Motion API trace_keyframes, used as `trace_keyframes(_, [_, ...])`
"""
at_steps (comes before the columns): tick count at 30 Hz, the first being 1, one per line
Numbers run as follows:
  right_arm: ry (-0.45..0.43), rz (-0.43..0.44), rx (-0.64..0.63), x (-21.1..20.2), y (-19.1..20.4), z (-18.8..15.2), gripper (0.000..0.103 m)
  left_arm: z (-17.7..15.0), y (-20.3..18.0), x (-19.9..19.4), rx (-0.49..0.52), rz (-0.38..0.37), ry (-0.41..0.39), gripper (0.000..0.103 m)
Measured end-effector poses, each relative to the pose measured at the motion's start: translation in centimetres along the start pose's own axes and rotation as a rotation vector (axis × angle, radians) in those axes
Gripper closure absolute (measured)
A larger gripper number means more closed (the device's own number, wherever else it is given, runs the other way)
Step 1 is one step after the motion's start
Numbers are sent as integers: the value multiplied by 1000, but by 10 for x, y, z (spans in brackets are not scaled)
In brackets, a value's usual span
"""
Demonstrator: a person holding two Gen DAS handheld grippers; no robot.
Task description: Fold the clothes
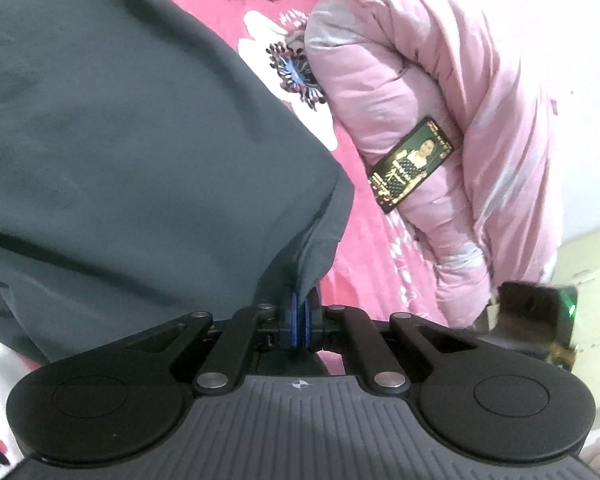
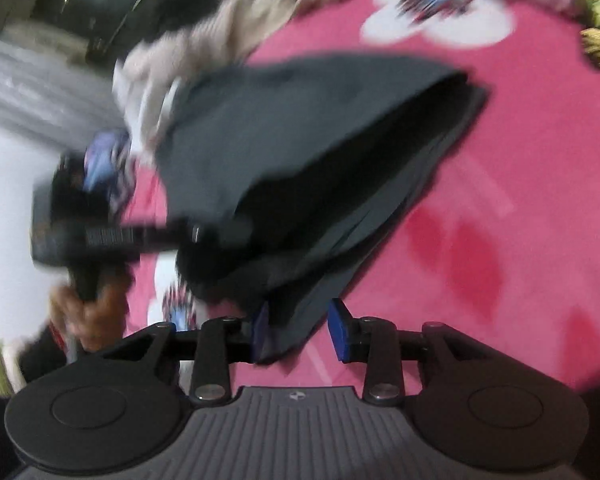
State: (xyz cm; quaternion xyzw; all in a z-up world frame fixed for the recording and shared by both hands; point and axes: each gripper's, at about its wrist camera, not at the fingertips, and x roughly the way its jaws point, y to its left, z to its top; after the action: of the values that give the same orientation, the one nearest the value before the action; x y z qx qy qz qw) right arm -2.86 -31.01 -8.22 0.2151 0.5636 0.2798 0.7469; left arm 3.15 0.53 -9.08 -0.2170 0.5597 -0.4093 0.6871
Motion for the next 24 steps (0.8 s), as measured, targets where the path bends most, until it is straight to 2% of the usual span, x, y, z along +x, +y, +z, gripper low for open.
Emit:
trace_keyframes(6, [39,-81,-331,41,55,-11,68,-4,0,4,3,-15,19,101])
trace_keyframes(13, [163,5,-678,66,93,-37,69,0,2,2,-22,-58,27,101])
trace_keyframes(14, [151,6,-705,63,96,-39,69,0,2,2,-23,-60,28,101])
trace_keyframes(19, [49,-17,-624,57,92,-23,66,-2,-2,3,-11,-66,41,101])
trace_keyframes(21, [85,-31,-625,68,92,-24,66,-4,-3,6,-4,-63,47,101])
trace_keyframes(24, [202,50,-650,71,97,-40,66,-10,-4,11,12,-48,57,101])
